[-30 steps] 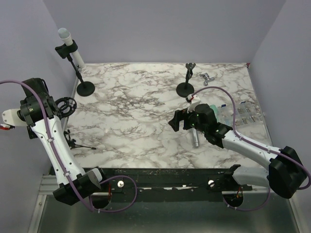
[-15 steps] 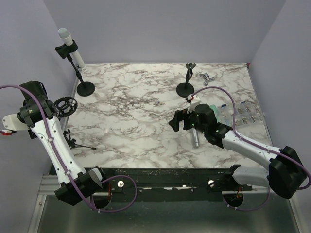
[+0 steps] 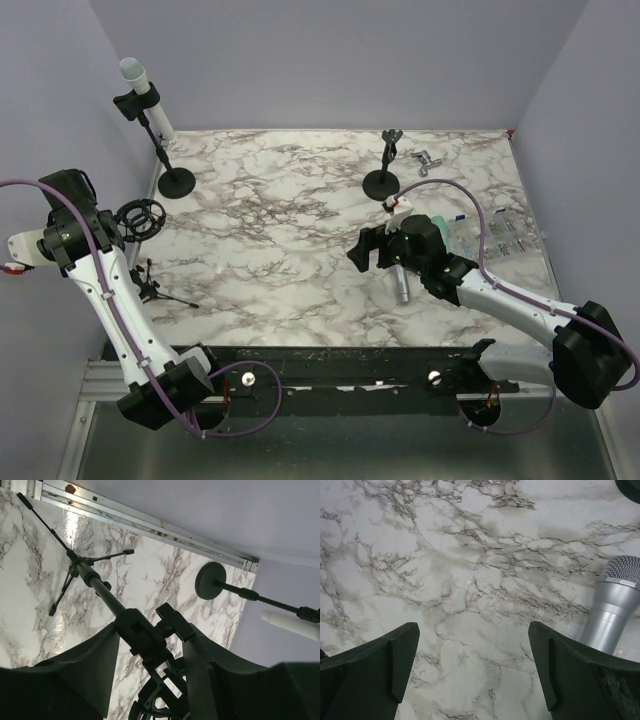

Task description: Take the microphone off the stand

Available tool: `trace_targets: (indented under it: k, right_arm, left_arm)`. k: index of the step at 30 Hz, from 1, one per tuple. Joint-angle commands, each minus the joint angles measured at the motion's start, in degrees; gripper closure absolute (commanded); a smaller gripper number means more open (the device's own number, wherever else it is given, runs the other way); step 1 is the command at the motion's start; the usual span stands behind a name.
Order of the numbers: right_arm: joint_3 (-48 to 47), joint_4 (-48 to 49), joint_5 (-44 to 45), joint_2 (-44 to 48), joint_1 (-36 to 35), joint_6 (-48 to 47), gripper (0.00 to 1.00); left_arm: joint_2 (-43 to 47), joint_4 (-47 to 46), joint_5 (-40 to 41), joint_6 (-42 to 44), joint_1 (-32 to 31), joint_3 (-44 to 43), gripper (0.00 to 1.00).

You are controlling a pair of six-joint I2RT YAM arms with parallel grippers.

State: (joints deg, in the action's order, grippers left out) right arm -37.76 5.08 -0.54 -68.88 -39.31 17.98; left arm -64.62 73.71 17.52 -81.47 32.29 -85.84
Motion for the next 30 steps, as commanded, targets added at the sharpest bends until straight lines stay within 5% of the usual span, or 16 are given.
trace_targets:
  k: [1,7,19,25,30]
  right_arm:
    - [0.68,1.5,0.27,0.85,-0.06,0.17,0.0]
    - [0.75,1.6,0.26,0.59,-0.02,0.13,0.0]
    - [0.63,1.77,0.24,0.04,-0.09,0.04,0.0]
    - [1.05,2.15,1.92,0.53,-0.04,0.29,0.0]
    - [2.47,4.0,1.31,2.43,-0.07,0.13,0.0]
  left_arm:
    - [0.38,0.81,-10.5,2.33,-0.24,2.13,0.89]
    - [-0.79,-0.64,-13.73,4.81,-5.67,-0.59,0.97]
    - [-13.78,-6.87,-15.27,15.96,-34.74,-13.77,1.0]
    - [-23.32,-9.27,-15.53,27.48,-48.34,-24.31,1.0]
    - [-24.12,-17.45,-19.73,36.19,-52.86,-20.77,1.0]
